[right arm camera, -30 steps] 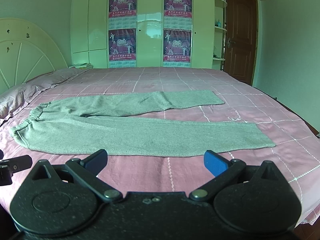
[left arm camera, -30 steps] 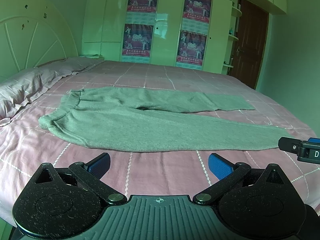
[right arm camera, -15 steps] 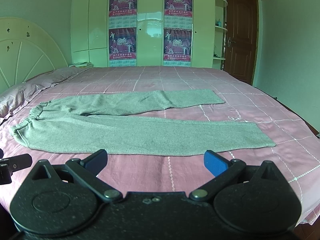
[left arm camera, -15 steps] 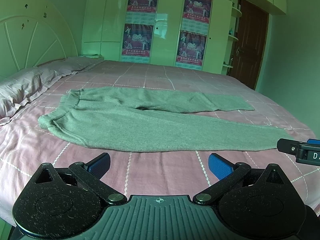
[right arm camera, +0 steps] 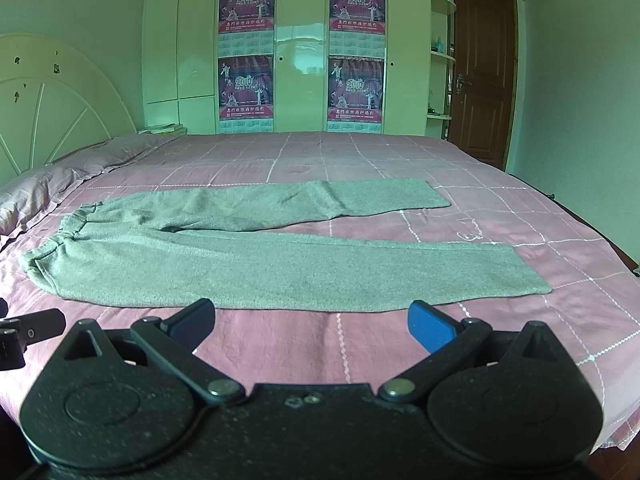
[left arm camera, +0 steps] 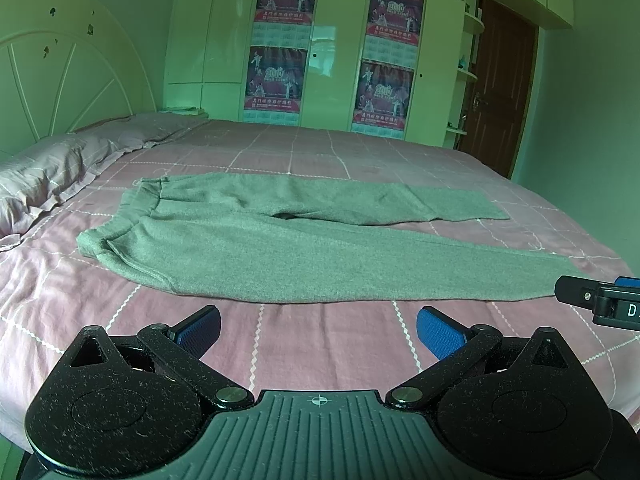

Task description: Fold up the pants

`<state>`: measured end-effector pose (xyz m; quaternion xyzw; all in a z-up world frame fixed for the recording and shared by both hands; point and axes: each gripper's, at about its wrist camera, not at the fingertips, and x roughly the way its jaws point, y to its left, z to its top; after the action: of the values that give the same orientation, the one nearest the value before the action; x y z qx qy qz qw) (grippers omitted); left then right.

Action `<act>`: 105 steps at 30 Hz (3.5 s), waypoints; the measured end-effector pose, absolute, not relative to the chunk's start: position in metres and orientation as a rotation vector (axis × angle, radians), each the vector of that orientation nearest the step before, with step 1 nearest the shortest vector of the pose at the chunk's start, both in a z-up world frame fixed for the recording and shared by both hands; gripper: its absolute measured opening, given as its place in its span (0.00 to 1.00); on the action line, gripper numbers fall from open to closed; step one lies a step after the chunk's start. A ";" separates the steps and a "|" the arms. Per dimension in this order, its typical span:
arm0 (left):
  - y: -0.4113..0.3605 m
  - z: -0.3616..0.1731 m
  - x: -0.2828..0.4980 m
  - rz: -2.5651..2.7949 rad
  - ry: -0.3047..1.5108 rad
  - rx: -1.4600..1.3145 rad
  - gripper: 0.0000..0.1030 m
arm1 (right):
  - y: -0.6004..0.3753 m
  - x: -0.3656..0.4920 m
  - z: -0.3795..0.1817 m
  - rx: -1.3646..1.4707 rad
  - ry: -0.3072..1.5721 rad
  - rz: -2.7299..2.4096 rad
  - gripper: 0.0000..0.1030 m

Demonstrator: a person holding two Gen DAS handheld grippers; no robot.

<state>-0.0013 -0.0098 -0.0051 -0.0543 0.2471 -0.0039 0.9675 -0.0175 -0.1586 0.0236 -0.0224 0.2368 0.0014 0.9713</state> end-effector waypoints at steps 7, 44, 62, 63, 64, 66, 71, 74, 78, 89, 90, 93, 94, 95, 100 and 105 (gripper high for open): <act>-0.004 -0.001 0.002 0.009 0.503 -0.097 1.00 | -0.159 -0.017 0.025 -0.047 0.469 0.001 0.95; 0.333 -0.068 0.423 0.147 0.752 -0.167 0.68 | -0.051 0.428 0.007 -0.306 0.633 0.494 0.44; 0.352 -0.099 0.494 0.006 0.857 -0.103 0.82 | -0.013 0.545 -0.051 -0.588 0.784 0.684 0.36; 0.351 -0.101 0.496 -0.010 0.843 -0.116 0.82 | -0.013 0.546 -0.052 -0.594 0.789 0.691 0.36; 0.351 -0.103 0.498 -0.031 0.837 -0.134 0.82 | -0.012 0.546 -0.052 -0.609 0.789 0.699 0.36; 0.346 -0.104 0.502 -0.067 0.827 -0.113 0.62 | -0.010 0.548 -0.052 -0.610 0.808 0.695 0.36; 0.337 -0.100 0.503 -0.135 0.780 -0.099 0.25 | -0.002 0.545 -0.051 -0.618 0.857 0.685 0.00; 0.345 -0.093 0.485 -0.155 0.675 -0.108 0.20 | -0.005 0.529 -0.037 -0.623 0.796 0.662 0.00; 0.344 -0.063 0.449 -0.196 0.514 -0.047 0.19 | -0.022 0.484 0.001 -0.619 0.654 0.657 0.00; 0.319 -0.011 0.280 -0.299 0.315 0.131 0.19 | -0.077 0.274 0.032 -0.746 0.481 0.658 0.00; 0.316 -0.015 0.266 -0.296 0.326 0.121 0.19 | -0.078 0.255 0.021 -0.758 0.474 0.645 0.00; 0.305 -0.033 0.231 -0.244 0.417 0.069 0.20 | -0.084 0.222 -0.007 -0.682 0.534 0.608 0.11; 0.303 -0.041 0.222 -0.212 0.473 0.032 0.25 | -0.087 0.213 -0.012 -0.620 0.555 0.575 0.11; 0.301 -0.047 0.214 -0.167 0.522 0.012 0.29 | -0.093 0.206 -0.013 -0.547 0.567 0.550 0.11; 0.303 -0.061 0.174 0.050 0.603 -0.183 0.32 | -0.117 0.188 -0.009 -0.262 0.596 0.441 0.14; 0.301 -0.047 0.145 0.097 0.548 -0.437 0.32 | -0.144 0.183 -0.015 -0.022 0.621 0.367 0.26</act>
<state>0.1445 0.3012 -0.0472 -0.2139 0.2682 0.0473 0.9381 0.1826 -0.1435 -0.0148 -0.0107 0.3039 0.1794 0.9356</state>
